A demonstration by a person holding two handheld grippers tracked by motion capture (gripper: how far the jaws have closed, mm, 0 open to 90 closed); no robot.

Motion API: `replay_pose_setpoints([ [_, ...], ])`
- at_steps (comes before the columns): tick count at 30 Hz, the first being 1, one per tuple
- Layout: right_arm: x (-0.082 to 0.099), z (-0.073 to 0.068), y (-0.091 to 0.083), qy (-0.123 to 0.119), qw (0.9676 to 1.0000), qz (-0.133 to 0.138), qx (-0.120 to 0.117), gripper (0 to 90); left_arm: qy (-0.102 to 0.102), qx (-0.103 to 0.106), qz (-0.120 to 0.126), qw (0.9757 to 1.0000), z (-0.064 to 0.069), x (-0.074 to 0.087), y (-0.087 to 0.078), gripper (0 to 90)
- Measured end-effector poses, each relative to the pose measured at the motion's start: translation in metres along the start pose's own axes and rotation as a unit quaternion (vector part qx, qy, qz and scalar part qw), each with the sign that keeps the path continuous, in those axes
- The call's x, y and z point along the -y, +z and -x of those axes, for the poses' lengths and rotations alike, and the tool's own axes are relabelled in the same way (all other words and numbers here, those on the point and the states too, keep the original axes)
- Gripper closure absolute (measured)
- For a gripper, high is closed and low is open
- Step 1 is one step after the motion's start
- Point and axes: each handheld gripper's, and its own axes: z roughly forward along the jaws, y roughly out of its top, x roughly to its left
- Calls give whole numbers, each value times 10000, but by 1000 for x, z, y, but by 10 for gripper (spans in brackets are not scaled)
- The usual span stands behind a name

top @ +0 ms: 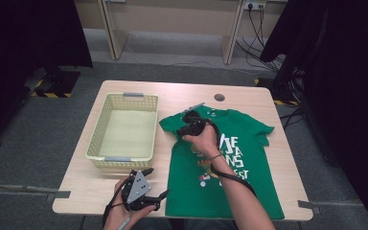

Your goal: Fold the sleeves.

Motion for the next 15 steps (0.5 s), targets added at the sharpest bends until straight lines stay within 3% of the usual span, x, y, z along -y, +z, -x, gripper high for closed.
replay_pose_setpoints([
  [11,1,-10,20,63,9999,22,103,703,-11,23,-8,10000,0,0,0,132],
  [15,2,-6,7,105,9995,230,171,612,-48,16,18,10000,-1,0,0,133],
])
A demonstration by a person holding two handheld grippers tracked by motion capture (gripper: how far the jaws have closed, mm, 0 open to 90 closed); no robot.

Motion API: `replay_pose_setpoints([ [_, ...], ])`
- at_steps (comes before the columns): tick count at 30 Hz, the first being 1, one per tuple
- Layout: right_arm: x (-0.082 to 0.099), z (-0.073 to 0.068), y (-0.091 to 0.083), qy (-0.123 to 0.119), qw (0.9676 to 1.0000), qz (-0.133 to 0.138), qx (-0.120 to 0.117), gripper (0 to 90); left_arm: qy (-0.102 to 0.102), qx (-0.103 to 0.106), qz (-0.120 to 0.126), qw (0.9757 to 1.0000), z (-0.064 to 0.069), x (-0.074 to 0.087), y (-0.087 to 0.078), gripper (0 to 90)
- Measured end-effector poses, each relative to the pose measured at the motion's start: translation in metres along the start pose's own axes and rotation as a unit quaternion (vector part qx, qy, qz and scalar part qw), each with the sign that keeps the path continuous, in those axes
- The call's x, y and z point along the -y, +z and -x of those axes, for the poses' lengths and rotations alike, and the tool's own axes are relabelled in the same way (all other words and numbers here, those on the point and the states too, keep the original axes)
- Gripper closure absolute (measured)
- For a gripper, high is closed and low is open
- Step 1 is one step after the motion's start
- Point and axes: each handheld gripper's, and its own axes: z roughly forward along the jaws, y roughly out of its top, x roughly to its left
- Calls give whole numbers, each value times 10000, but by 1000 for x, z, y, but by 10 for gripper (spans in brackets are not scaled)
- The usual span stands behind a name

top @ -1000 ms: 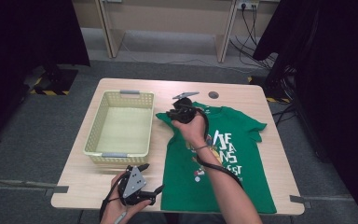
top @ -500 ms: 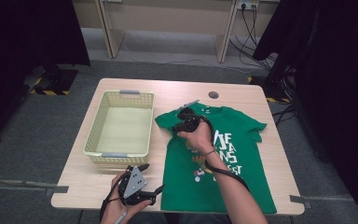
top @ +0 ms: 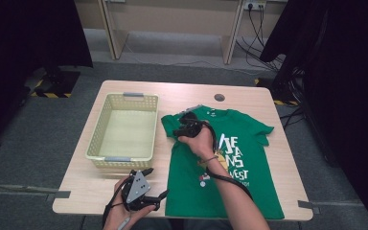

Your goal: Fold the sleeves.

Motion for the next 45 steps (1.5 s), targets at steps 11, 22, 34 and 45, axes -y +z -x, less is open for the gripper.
replay_pose_setpoints([
  [11,45,95,-90,922,9922,469,692,472,-8,-21,9,10000,0,0,0,131],
  [22,98,129,-99,1035,9856,-91,1337,464,-14,-38,14,10000,0,0,0,131],
  [34,112,116,-103,861,9895,-57,1161,443,-77,-22,26,10000,-1,1,-1,130],
  [45,104,190,-149,1805,9663,374,1796,452,-126,-13,64,9999,-2,1,-2,129],
])
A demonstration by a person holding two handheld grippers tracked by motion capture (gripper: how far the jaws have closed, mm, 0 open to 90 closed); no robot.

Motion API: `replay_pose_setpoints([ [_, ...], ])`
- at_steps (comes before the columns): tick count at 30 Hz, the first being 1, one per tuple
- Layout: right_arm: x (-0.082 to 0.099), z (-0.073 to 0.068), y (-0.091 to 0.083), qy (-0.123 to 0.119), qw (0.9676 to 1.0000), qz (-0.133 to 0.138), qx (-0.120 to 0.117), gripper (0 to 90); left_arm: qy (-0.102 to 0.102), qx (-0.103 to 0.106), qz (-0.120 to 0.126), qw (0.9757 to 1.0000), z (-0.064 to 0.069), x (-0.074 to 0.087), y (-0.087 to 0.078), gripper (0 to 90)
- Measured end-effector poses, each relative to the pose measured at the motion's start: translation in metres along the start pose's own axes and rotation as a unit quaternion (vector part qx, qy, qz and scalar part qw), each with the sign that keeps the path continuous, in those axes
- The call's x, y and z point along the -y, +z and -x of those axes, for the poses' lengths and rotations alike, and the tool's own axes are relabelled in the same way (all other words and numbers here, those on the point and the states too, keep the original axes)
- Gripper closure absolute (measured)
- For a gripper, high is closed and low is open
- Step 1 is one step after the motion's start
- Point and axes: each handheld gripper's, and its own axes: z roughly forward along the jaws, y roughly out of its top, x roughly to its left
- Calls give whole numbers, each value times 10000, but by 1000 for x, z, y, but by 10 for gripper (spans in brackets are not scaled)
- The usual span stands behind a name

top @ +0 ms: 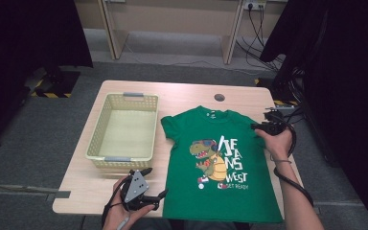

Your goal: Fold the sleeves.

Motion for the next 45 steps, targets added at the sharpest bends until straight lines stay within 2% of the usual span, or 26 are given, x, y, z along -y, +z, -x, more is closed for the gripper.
replay_pose_setpoints([
  [4,-5,21,6,305,9993,-69,194,454,-16,10,7,10000,-1,0,0,129],
  [10,-3,34,19,471,9980,-260,327,450,-13,15,8,10000,-1,0,0,129],
  [14,3,37,27,484,9973,-391,393,450,-13,9,12,10000,-1,0,0,129],
  [19,7,36,28,433,9974,-367,442,450,2,8,-10,10000,0,0,0,129],
  [22,8,34,28,291,9976,-368,519,461,2,5,-4,10000,0,0,0,129],
  [27,11,33,28,159,9973,-265,663,546,14,8,-14,10000,0,0,0,130],
  [29,13,34,28,146,9973,-218,684,615,15,8,-20,10000,0,0,0,130],
  [35,13,33,27,155,9984,-200,506,798,25,4,-28,10000,0,0,1,130],
  [39,11,30,28,141,9986,-221,469,843,20,5,-17,10000,0,0,0,130],
  [45,8,28,24,107,9988,-132,461,852,14,5,-3,10000,0,0,0,130],
])
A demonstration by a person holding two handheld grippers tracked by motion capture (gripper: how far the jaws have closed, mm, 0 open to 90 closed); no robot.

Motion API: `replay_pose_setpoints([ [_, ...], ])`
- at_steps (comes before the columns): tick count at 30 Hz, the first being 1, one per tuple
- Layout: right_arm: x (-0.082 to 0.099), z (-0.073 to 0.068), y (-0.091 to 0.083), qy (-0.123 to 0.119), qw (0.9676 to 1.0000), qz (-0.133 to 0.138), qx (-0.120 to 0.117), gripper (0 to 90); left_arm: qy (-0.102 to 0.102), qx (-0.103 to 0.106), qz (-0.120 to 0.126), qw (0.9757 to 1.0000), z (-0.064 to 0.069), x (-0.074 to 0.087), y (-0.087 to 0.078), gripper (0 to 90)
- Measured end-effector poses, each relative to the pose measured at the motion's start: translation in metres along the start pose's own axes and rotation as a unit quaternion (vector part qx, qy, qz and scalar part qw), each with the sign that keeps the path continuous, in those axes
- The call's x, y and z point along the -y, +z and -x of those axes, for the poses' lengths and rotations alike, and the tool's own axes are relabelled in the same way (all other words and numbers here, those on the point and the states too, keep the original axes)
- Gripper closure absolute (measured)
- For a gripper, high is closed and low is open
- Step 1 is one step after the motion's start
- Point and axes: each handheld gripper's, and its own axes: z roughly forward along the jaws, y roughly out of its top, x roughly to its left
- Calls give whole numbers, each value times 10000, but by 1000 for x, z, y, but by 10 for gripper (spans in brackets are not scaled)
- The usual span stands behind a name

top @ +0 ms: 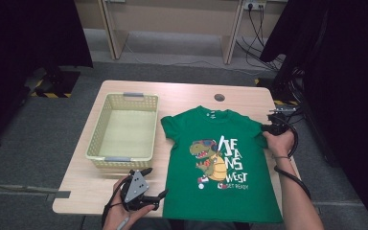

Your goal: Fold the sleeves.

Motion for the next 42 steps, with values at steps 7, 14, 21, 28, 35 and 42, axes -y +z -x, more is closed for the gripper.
replay_pose_setpoints([
  [7,-7,-5,-11,-91,9998,202,-27,856,-2,-19,-21,10000,0,0,0,131],
  [14,-14,-20,-24,-300,9986,430,-120,856,1,-19,-25,10000,0,0,0,131],
  [21,-20,-45,-35,-682,9956,597,-250,855,15,-26,-17,10000,0,0,0,131],
  [28,-15,-71,-36,-1053,9919,586,-392,852,44,-23,-27,10000,1,0,0,131],
  [35,-8,-89,-30,-1301,9890,495,-510,845,59,-24,-37,10000,1,0,0,131],
  [42,0,-98,-22,-1401,9877,368,-595,806,68,-24,-32,10000,1,0,1,132],
])
